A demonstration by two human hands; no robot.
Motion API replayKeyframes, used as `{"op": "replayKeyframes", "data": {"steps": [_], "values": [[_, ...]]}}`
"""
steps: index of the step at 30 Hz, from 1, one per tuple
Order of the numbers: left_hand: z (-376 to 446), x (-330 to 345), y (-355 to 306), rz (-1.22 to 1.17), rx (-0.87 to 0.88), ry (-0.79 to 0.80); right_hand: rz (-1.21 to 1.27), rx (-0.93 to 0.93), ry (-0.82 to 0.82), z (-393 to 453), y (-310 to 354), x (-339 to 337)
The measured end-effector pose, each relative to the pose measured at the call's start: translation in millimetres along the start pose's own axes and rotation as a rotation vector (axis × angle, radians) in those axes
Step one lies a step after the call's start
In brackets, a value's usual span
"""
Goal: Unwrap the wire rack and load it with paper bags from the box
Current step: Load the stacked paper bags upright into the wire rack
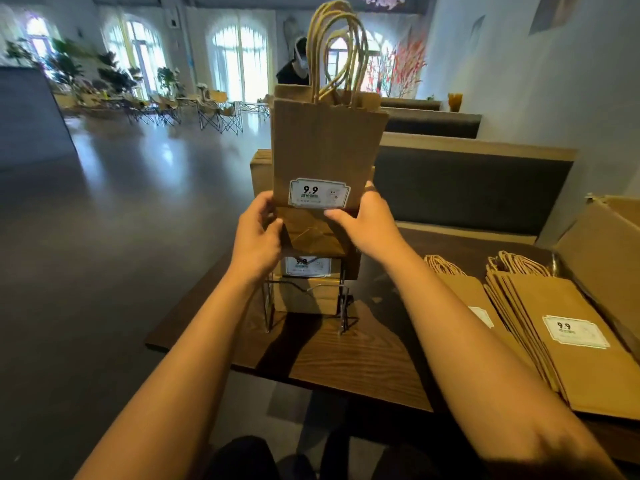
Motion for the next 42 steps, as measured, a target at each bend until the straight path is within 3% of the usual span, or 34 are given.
{"op": "replayKeyframes", "data": {"steps": [6,11,16,25,28,35,39,42], "values": [[16,-11,16,0.122,0.017,-0.058,0.139,0.033,-0.08,12,8,4],[7,-19,46,0.229,-0.207,-0.096,0.226,0.111,-0.161,15,5,3],[-1,-17,67,0.4,-0.359,0.039,0.215,0.125,-0.141,12,2,13],[-12,-20,90,0.0,-0.614,-0.056,0.146,0.125,-0.036,9,-8,32],[-15,-21,94,-0.043,-0.62,-0.08,0.142,0.143,-0.003,9,-12,39],[-18,-29,104,-0.072,-0.59,-0.04,0.165,0.231,0.215,5,-35,56],[-16,-29,105,-0.033,-0.615,-0.08,0.022,0.359,0.414,-9,-44,62],[-13,-31,108,0.069,-0.657,-0.038,-0.052,0.32,0.335,-22,-51,68]]}}
Point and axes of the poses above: each hand's wrist, its own z-axis towards the middle knuckle, its own x-axis out of the palm, y = z × x, the point moved 1 cm from there along z, towards the middle knuckle, and after that the axes turned 9 degrees about -z, right-handed, at the moved point
